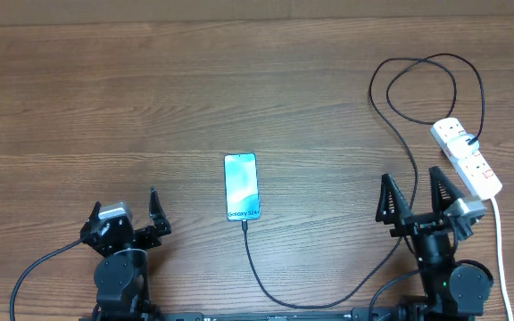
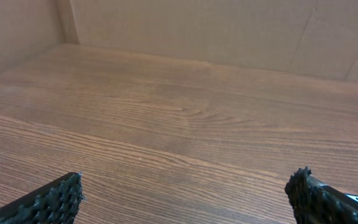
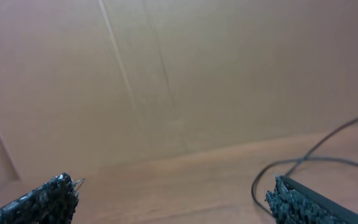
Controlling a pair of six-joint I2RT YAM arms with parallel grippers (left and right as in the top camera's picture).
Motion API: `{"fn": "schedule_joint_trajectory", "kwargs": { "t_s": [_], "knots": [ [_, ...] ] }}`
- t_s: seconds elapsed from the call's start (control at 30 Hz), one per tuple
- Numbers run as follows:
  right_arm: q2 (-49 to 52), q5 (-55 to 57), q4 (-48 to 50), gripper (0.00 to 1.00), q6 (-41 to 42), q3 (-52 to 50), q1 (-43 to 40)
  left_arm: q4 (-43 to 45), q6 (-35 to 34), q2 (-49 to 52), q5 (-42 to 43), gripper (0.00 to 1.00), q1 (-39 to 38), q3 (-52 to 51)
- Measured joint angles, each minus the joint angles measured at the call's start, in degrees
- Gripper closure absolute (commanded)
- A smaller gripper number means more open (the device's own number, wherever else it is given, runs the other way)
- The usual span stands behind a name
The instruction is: Plug charger to phone and switch on socket
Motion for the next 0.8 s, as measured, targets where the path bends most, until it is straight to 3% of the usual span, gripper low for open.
{"fn": "schedule_joint_trajectory", "kwargs": {
  "t_s": [0.8],
  "knots": [
    [-0.04,3.69,-6.6,0.0,0.0,-3.61,-0.02,0.0,0.0,0.0,0.0,0.0,0.0,0.0]
  ]
}}
